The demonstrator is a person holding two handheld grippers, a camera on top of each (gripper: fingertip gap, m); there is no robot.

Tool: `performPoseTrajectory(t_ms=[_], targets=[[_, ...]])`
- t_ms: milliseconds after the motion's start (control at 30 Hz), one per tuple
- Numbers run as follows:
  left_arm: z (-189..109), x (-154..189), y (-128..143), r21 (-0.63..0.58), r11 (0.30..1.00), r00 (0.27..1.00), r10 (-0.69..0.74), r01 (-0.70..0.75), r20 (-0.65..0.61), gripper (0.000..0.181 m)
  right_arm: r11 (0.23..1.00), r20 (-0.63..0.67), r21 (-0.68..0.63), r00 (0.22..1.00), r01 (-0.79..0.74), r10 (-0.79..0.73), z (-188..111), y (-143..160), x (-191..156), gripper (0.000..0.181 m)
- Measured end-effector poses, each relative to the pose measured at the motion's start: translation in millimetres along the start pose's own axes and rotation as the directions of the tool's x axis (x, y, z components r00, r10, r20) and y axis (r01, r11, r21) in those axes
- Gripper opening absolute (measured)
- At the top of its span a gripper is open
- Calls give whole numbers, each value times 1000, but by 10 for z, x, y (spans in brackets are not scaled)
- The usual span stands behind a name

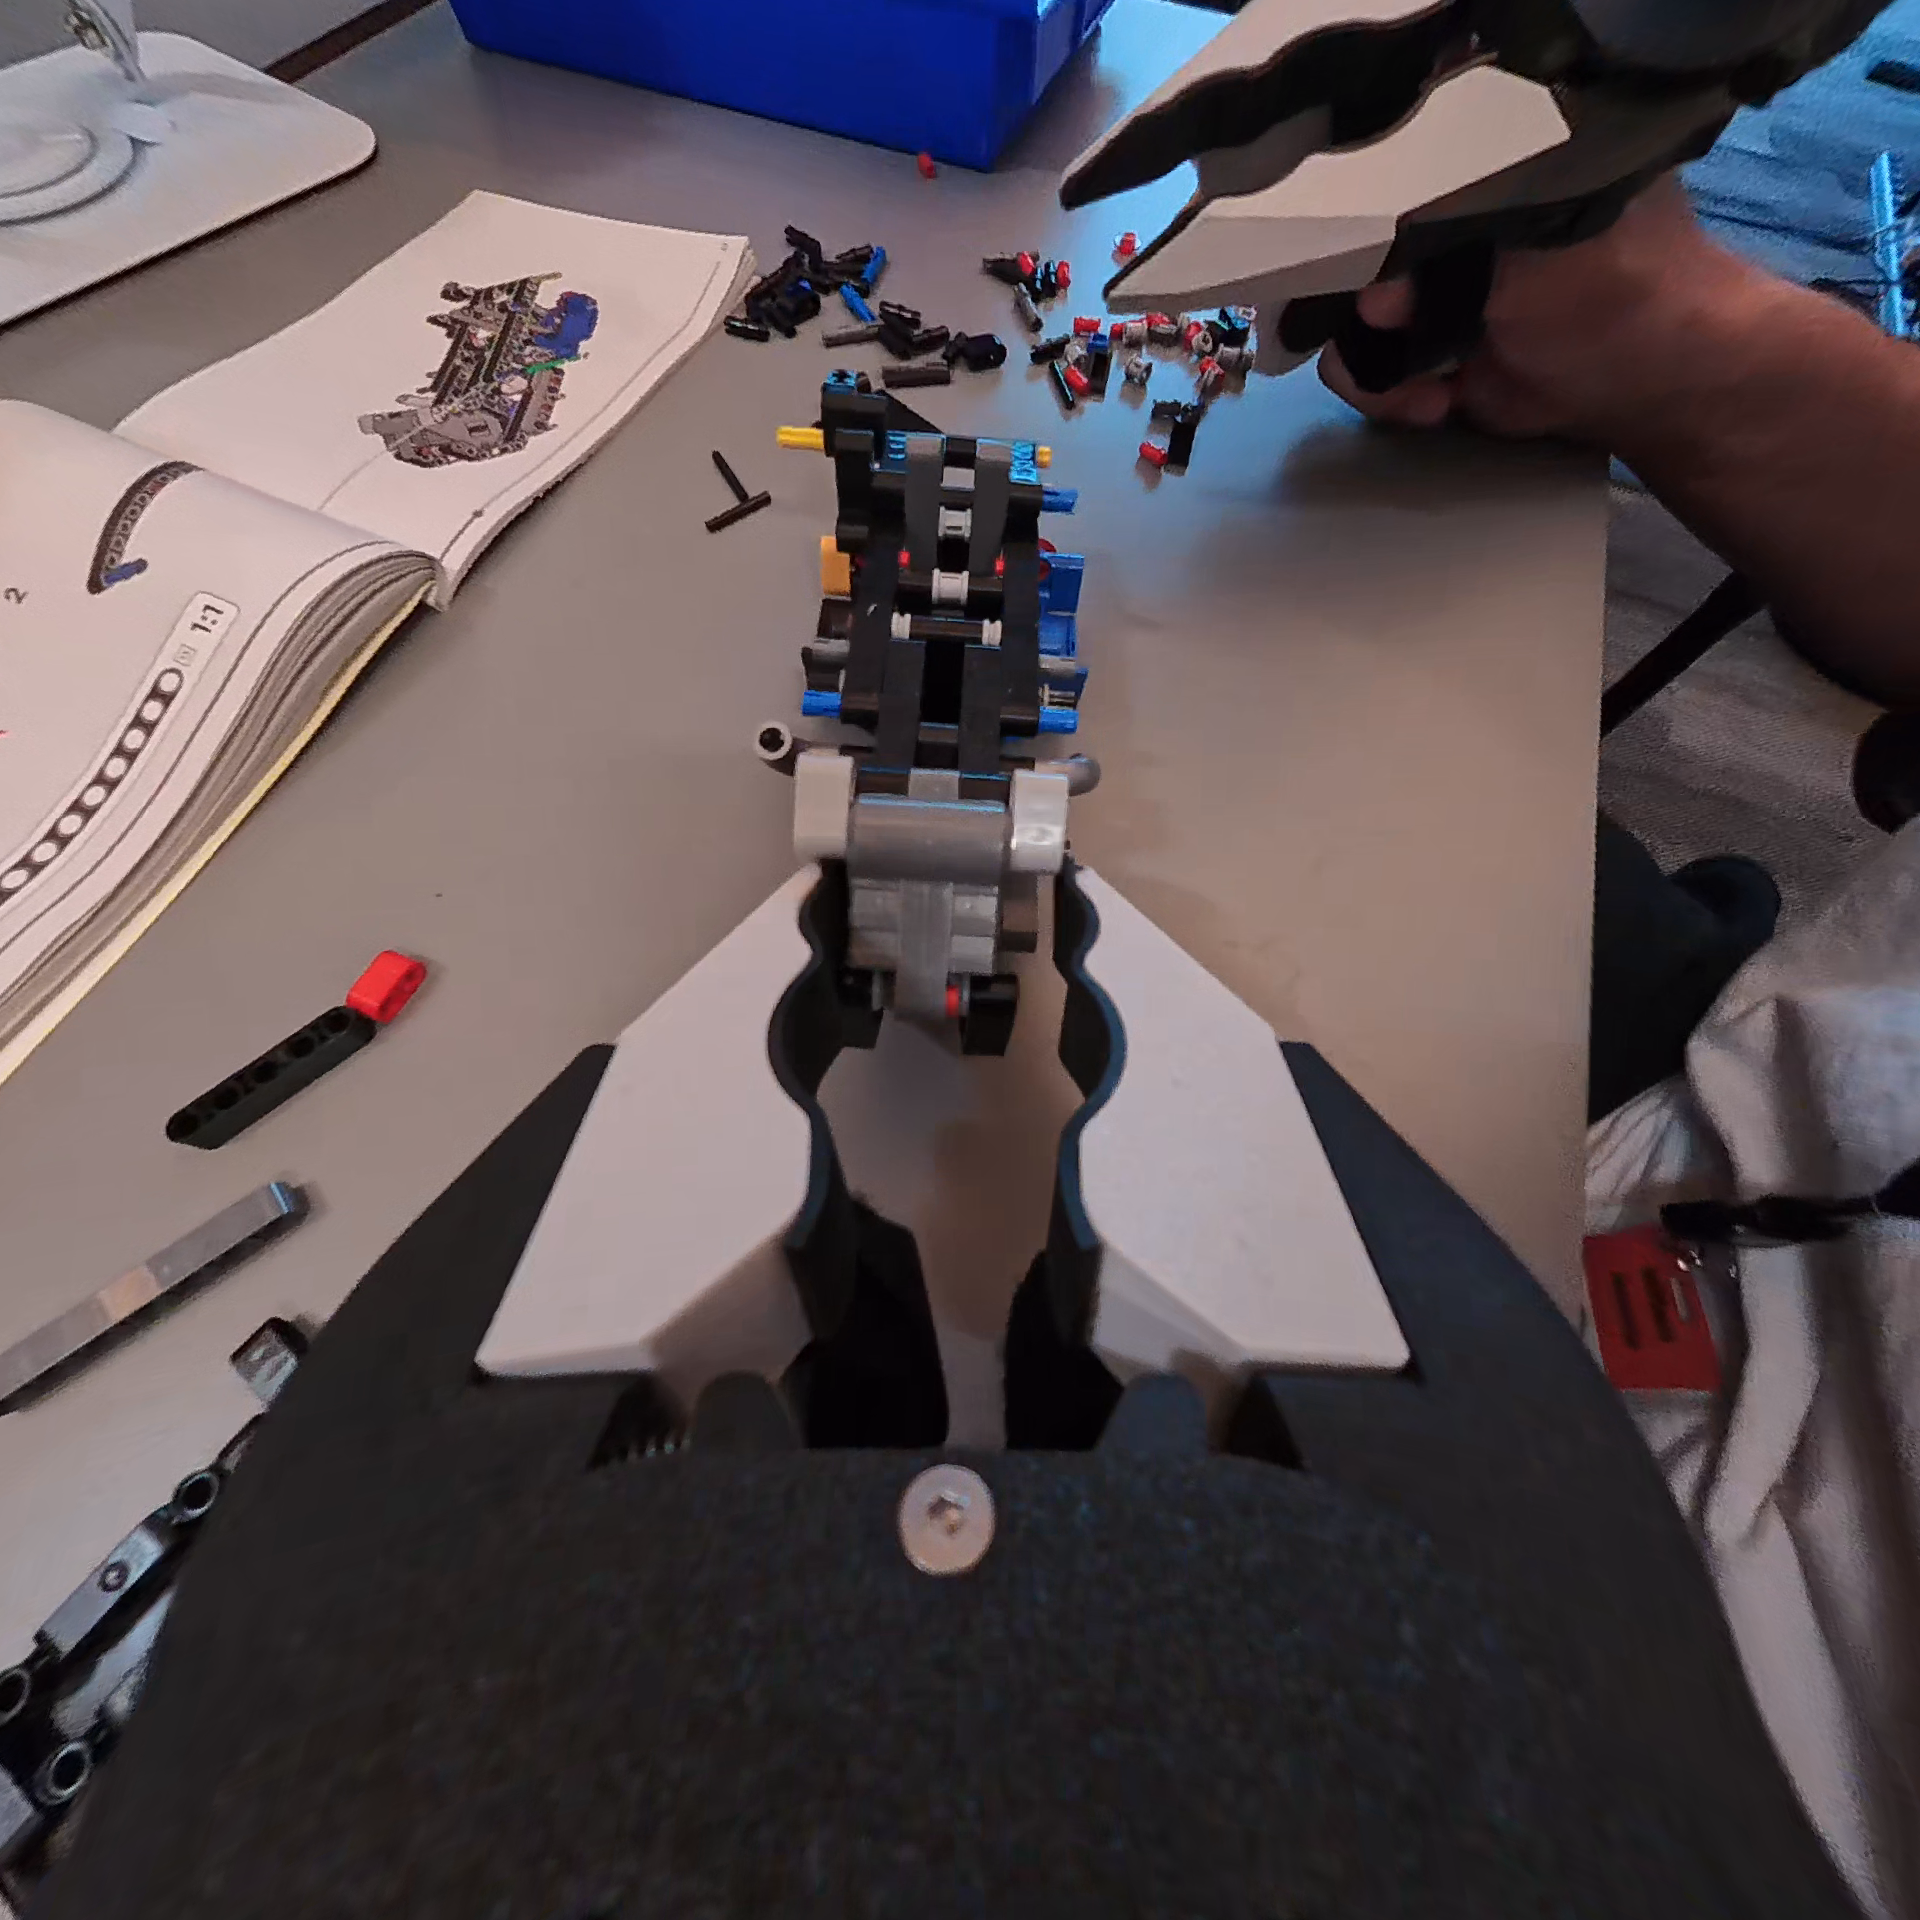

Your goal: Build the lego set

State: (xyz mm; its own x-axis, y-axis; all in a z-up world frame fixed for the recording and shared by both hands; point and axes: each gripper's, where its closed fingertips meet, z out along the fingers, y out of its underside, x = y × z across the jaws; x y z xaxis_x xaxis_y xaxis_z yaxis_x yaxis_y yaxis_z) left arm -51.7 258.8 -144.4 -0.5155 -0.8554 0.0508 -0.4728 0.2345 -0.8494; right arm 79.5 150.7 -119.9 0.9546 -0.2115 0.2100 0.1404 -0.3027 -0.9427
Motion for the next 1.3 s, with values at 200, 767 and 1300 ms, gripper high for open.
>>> performPoseTrajectory(t_ms=[200,767,1300], targets=[[-132,61,12,41,997,998,64,-64,15,49,1000,-8,-26,1000,-15,14,-8,41,21,33],[-456,-227,-84,241,970,996,-43,24,74,34,980,-16,-162,993,111,-116,113,228,-53,33],[1708,-685,-1252,-388,893,965,155,-228,-210,27,993,-22,-95,997,67,-70,39,148,23,30]])
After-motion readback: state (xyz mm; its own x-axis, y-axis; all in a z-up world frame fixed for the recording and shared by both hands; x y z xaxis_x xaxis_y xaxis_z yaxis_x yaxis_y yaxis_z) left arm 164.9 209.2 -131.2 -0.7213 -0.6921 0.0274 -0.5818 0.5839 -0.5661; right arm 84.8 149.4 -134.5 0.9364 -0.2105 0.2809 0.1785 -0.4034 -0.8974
